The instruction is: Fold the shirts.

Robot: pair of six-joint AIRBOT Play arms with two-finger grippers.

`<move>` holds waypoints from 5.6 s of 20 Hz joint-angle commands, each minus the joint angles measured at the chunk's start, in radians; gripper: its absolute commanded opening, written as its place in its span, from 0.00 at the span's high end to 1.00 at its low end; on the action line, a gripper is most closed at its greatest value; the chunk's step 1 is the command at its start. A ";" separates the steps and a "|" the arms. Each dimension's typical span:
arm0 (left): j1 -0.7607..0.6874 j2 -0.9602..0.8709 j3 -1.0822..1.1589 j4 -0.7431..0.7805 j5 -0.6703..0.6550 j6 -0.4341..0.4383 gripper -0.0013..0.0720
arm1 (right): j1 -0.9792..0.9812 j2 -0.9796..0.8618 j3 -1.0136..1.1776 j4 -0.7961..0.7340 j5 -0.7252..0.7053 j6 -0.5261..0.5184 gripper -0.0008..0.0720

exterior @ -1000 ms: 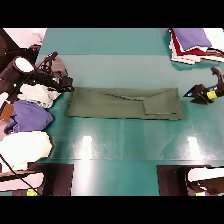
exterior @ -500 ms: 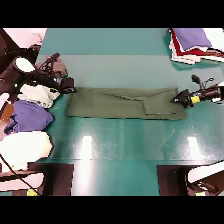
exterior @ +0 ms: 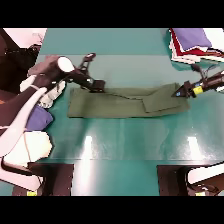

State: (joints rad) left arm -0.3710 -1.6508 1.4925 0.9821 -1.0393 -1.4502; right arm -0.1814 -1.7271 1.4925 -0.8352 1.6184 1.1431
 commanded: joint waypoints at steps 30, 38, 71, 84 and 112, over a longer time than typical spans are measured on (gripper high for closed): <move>0.014 -0.209 0.344 0.111 -0.035 -0.068 0.95 | 0.597 0.128 0.463 0.043 -0.091 0.219 0.97; 0.308 0.051 0.346 0.182 -0.115 -0.034 0.95 | 0.938 -0.142 0.485 0.188 -0.445 0.071 0.95; 0.435 0.193 0.238 0.096 -0.307 0.064 0.95 | 0.683 -0.355 0.181 0.396 -0.378 0.064 0.38; 0.269 0.193 0.238 0.047 -0.245 0.098 0.95 | 0.380 0.068 0.000 0.177 -0.347 0.106 0.97; 0.211 0.193 0.238 0.042 -0.202 0.063 0.95 | -0.858 0.563 -0.478 -0.449 -0.561 0.293 0.14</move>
State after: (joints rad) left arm -0.1600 -1.4582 1.7309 1.0241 -1.2419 -1.3869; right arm -1.0355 -1.1362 0.9722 -1.1923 1.0103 1.4048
